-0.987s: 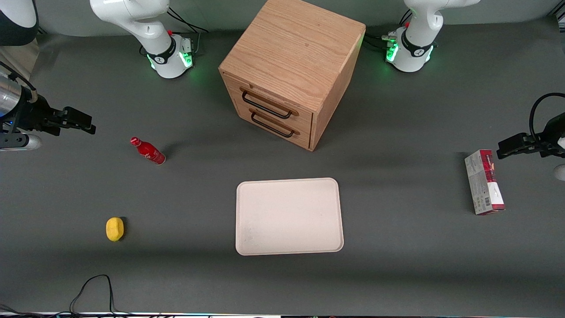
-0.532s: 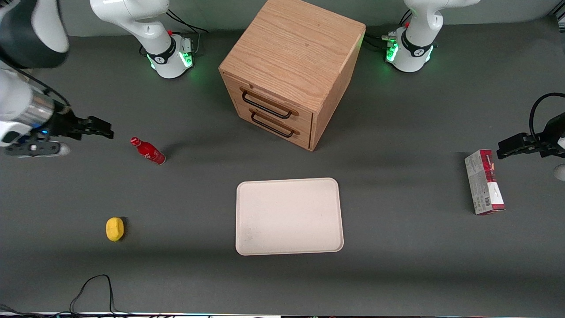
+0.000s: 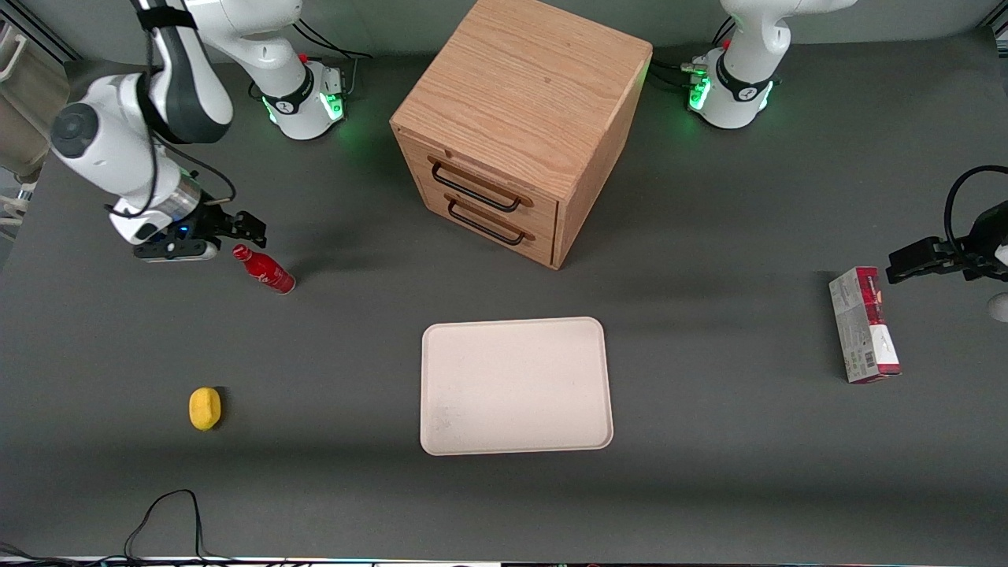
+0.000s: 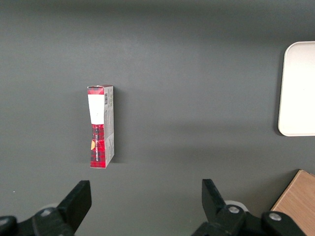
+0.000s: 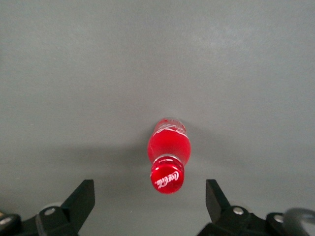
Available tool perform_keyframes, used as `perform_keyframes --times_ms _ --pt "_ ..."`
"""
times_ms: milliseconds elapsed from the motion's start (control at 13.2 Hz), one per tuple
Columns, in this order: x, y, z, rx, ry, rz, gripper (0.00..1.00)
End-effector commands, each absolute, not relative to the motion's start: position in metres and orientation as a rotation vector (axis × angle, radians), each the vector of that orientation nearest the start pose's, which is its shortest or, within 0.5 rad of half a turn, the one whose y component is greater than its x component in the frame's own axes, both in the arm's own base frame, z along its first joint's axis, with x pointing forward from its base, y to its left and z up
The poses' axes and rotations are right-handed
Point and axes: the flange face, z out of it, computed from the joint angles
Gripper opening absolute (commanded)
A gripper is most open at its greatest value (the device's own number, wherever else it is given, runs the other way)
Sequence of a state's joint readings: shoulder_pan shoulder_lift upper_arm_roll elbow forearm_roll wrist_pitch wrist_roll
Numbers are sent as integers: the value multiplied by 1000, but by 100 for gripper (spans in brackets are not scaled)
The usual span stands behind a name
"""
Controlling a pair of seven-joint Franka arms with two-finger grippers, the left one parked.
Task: Place coke bottle on tray
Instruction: 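Close the right gripper around the bottle's cap end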
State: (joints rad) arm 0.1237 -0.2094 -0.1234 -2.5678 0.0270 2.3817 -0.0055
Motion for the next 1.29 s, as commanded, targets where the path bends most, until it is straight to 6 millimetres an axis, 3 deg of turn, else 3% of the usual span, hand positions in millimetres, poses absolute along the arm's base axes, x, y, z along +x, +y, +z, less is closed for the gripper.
perform_keyframes --times_ms 0,608,684,835,987,1215 --pt "424 -3 331 -3102 -20 -81 100" --pt "436 -13 305 -3113 -58 -141 99" --pt "436 -13 304 -3113 -58 -138 89" --pt "437 -13 305 -3113 -65 -141 34" --pt "438 -13 307 -3113 -68 -143 0" --pt "459 -11 334 -3110 -54 -183 0"
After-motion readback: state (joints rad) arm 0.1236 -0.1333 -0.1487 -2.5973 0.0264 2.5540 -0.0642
